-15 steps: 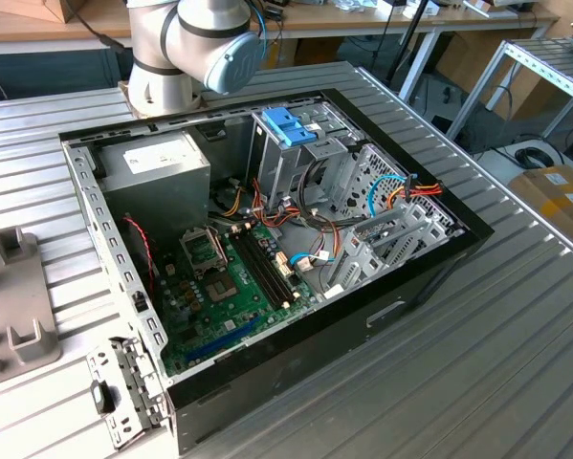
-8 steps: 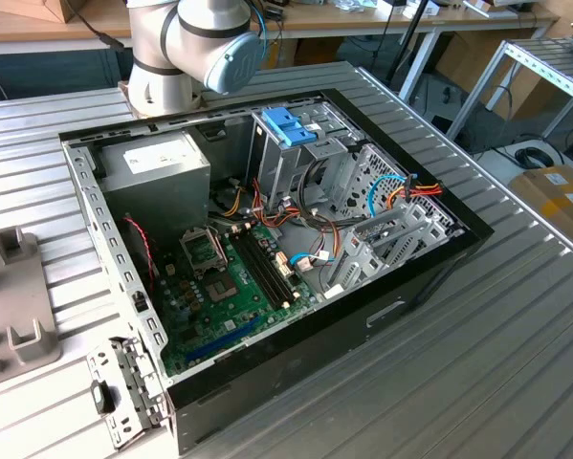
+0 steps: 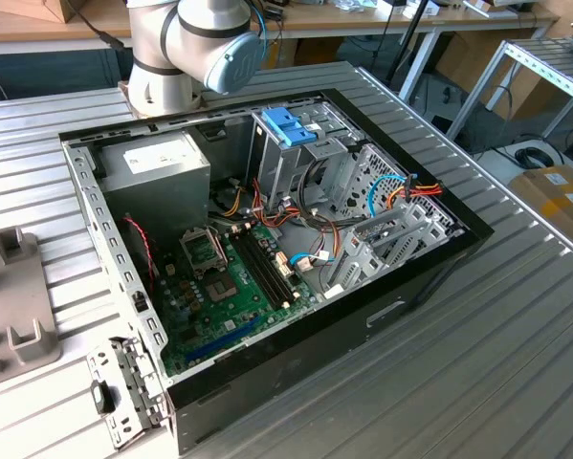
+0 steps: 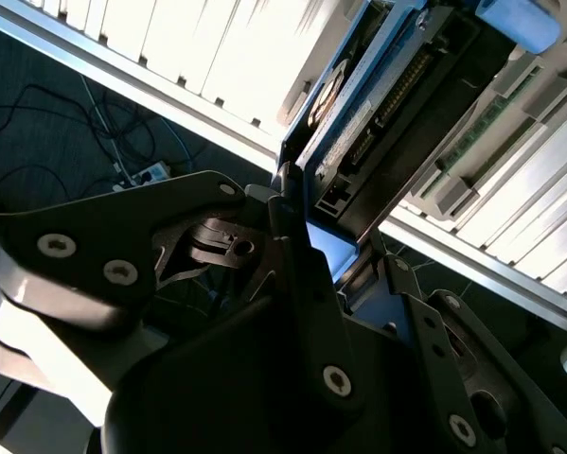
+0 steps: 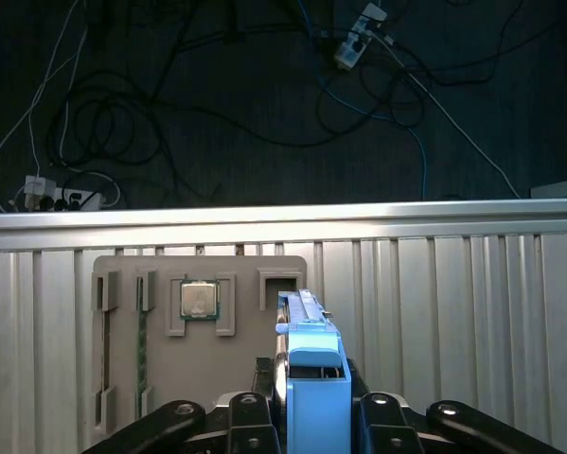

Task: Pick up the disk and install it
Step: 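Pick up the disk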

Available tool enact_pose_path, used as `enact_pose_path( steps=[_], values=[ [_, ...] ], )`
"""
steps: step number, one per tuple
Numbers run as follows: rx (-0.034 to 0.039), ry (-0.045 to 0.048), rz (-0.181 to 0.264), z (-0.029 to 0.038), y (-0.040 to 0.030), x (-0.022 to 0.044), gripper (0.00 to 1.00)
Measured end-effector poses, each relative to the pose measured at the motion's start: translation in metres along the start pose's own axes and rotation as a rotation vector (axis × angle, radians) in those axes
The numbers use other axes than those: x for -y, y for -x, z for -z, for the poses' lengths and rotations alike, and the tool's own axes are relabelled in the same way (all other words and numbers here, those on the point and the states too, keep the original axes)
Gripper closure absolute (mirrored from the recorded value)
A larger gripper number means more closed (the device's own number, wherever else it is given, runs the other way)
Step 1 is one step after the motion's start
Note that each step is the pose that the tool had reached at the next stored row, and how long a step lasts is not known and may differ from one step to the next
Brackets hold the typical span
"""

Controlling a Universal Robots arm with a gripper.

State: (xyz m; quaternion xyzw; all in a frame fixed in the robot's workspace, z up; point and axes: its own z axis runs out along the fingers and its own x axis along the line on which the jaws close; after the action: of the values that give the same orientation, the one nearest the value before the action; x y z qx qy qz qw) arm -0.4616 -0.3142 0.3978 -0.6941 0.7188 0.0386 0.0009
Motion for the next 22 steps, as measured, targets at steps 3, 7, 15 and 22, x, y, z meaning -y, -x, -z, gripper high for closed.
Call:
enact_pose_path(
  steps=[3,7,15,22],
  values=[
    [0.0004,0.0000,0.000,0.0011,0.0001,0.0000,0.63],
    [0.0012,0.0000,0.000,0.0027,0.0001,-0.0001,0.63],
    [0.0056,0.0002,0.000,0.0040,0.0002,-0.0002,0.63],
    [0.0073,0.0002,0.000,0.0054,0.0003,-0.0003,0.63]
  ],
)
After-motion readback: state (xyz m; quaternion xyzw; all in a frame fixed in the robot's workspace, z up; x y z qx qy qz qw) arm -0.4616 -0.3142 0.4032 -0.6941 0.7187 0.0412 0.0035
